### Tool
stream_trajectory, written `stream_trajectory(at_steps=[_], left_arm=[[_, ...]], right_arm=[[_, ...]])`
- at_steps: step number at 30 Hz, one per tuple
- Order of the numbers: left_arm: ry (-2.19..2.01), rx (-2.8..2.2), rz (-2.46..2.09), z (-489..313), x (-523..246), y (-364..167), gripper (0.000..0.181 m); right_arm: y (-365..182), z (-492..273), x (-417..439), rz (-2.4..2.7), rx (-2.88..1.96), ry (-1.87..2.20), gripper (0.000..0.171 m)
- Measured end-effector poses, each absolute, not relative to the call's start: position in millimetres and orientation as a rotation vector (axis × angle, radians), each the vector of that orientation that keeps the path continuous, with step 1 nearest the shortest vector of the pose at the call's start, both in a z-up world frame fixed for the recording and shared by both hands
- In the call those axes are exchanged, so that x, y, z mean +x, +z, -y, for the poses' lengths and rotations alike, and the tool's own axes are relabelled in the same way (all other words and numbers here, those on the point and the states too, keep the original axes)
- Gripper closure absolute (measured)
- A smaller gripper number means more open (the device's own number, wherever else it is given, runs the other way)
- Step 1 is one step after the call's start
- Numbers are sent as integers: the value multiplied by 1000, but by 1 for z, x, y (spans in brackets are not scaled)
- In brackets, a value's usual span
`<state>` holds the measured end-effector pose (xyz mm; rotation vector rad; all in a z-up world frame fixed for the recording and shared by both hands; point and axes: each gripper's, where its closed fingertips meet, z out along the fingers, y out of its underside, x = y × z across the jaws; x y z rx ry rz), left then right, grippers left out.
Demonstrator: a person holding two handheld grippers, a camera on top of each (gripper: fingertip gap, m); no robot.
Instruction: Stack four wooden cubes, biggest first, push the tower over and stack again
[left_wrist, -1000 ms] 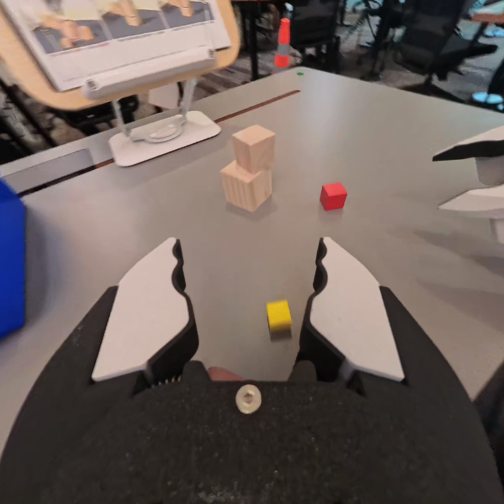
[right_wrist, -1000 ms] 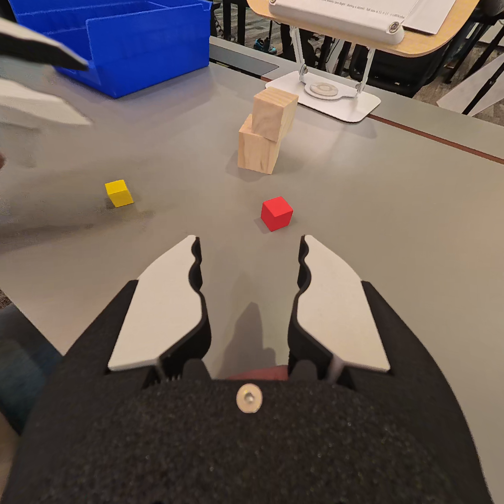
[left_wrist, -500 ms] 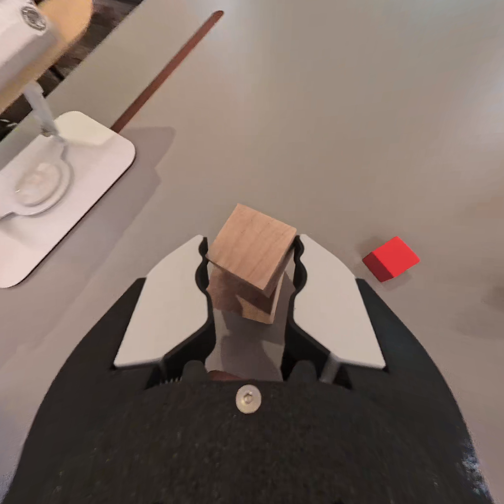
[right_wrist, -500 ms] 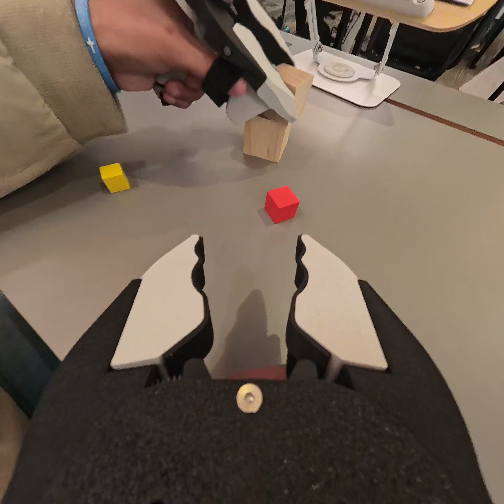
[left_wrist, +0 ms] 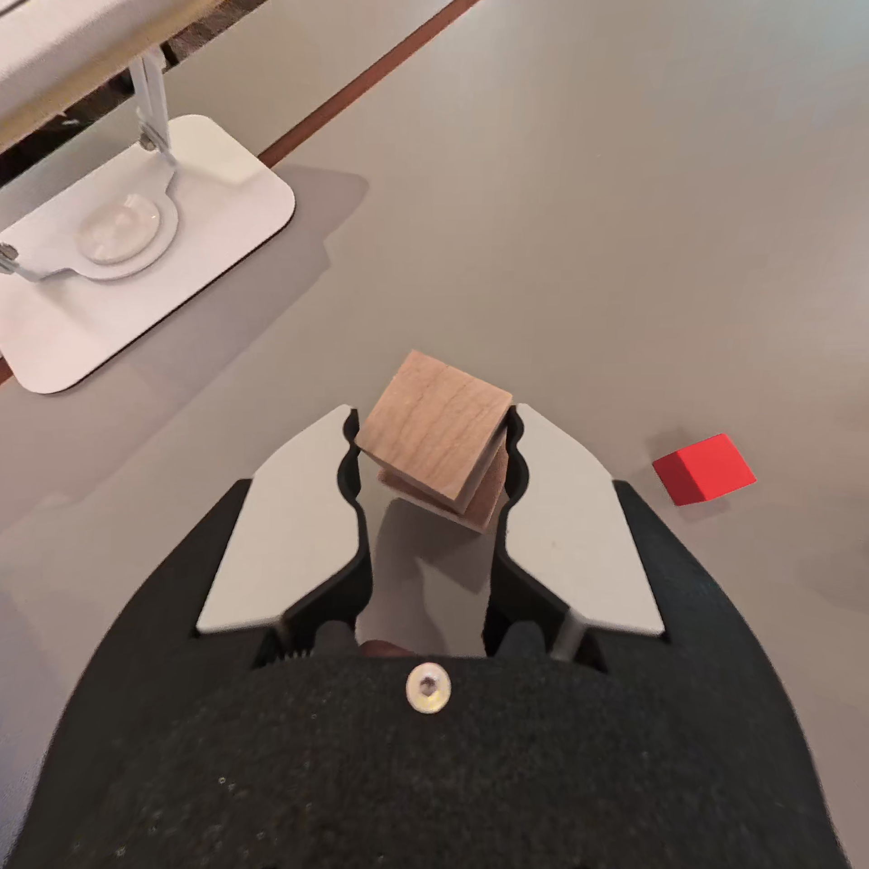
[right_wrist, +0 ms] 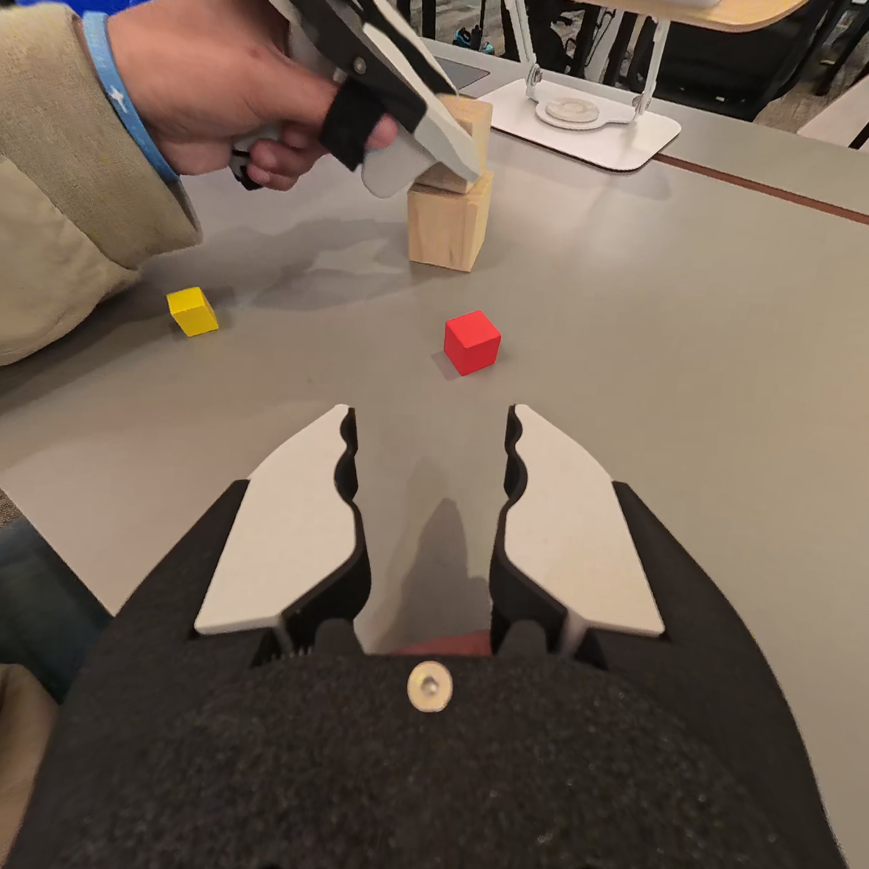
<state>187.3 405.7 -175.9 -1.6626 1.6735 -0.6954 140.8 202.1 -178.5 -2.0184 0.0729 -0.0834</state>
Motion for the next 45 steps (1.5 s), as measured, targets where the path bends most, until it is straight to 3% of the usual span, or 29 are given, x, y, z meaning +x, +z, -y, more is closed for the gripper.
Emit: stream_trajectory(at_steps=[3,5,8,14,22,31,34,35,45], left_arm=[[-710,-1673,-1629,-405,189,-175,120],[-748,-1633,-1577,-404,187,-165,88],[-812,-1582,-1568,-392,166,-144,80],[-1023,-1519,-1444,-345,59,-118,92],[-951,-1666,-1150,-301,-51,-160,101],[-783,-1564,-1283,-271,-56,-175,109],[-758,-1547,-1305,-269,-60,-177,112],[-755,-1546,-1301,-269,-61,-176,113],[-813,-1582,-1306,-271,-59,-181,115]], right_arm=[[-178,-202,140,-57,-2023,-99,111],[-181,-201,140,-47,-2039,-107,110],[-186,-199,142,-30,-2066,-130,110],[-194,-197,141,13,-2102,-150,110],[-193,-233,156,304,-2260,-184,110],[-232,-287,176,662,-2597,-138,117],[-236,-288,177,668,-2665,-110,141],[-234,-290,180,657,-2672,-124,142],[-137,-358,175,850,-2433,-151,142]])
